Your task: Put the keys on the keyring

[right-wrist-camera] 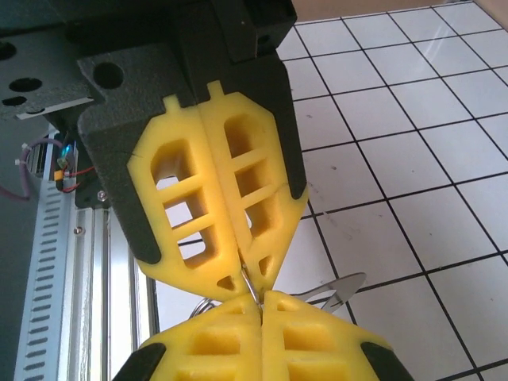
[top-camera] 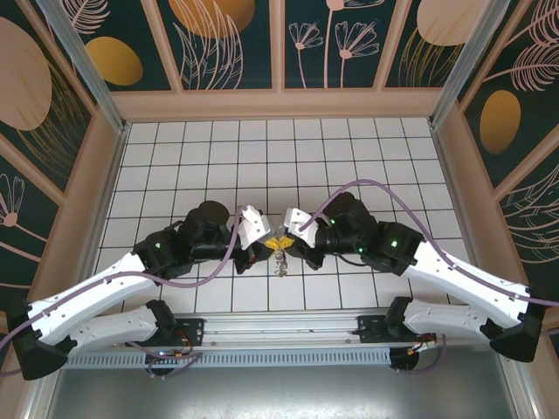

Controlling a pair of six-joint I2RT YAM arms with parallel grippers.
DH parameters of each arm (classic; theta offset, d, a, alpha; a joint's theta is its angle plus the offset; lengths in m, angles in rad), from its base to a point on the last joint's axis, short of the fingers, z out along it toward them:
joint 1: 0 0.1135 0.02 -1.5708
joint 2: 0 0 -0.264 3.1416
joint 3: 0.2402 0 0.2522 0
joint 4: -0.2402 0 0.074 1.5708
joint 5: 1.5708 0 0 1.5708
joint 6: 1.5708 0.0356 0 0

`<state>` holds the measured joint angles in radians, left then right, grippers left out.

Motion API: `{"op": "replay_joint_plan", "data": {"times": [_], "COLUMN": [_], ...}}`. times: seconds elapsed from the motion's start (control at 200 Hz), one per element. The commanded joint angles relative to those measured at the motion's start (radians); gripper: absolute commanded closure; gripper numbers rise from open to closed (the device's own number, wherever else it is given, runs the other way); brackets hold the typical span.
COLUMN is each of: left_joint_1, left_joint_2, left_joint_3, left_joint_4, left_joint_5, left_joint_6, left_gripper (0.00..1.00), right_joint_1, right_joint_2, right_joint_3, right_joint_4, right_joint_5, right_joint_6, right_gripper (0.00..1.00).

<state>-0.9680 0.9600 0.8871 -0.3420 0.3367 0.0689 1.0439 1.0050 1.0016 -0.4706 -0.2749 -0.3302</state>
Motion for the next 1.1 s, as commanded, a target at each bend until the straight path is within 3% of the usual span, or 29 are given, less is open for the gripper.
{"op": "replay_joint_plan", "data": {"times": [0.0, 0.115, 0.2, 0.5, 0.831, 1.096], "left_joint_1": [-0.005, -0.005, -0.006, -0.006, -0.006, -0.005], "left_joint_2": [-0.040, -0.092, -0.108, -0.102, -0.146, -0.145], "left_joint_3": [-0.013, -0.036, -0.048, -0.076, -0.117, -0.120], "left_joint_4": [0.130, 0.199, 0.248, 0.368, 0.468, 0.469], "left_joint_5": [0.035, 0.056, 0.087, 0.169, 0.154, 0.165], "left_joint_6": [-0.009, -0.046, -0.073, -0.130, -0.173, -0.176], "left_gripper": [1.00, 1.00, 1.00, 1.00, 1.00, 1.00], "right_joint_1": [0.028, 0.028, 0.027, 0.028, 0.028, 0.024], "right_joint_2": [-0.028, -0.072, -0.087, -0.142, -0.205, -0.217], "right_joint_3": [0.015, -0.034, -0.051, -0.089, -0.126, -0.129], "right_joint_4": [0.086, 0.128, 0.134, 0.229, 0.254, 0.271], "right_joint_5": [-0.046, -0.067, -0.086, -0.136, -0.159, -0.164], "right_joint_6": [-0.004, 0.046, 0.072, 0.103, 0.148, 0.145], "right_gripper": [0.98, 0.79, 0.75, 0.83, 0.73, 0.86]}}
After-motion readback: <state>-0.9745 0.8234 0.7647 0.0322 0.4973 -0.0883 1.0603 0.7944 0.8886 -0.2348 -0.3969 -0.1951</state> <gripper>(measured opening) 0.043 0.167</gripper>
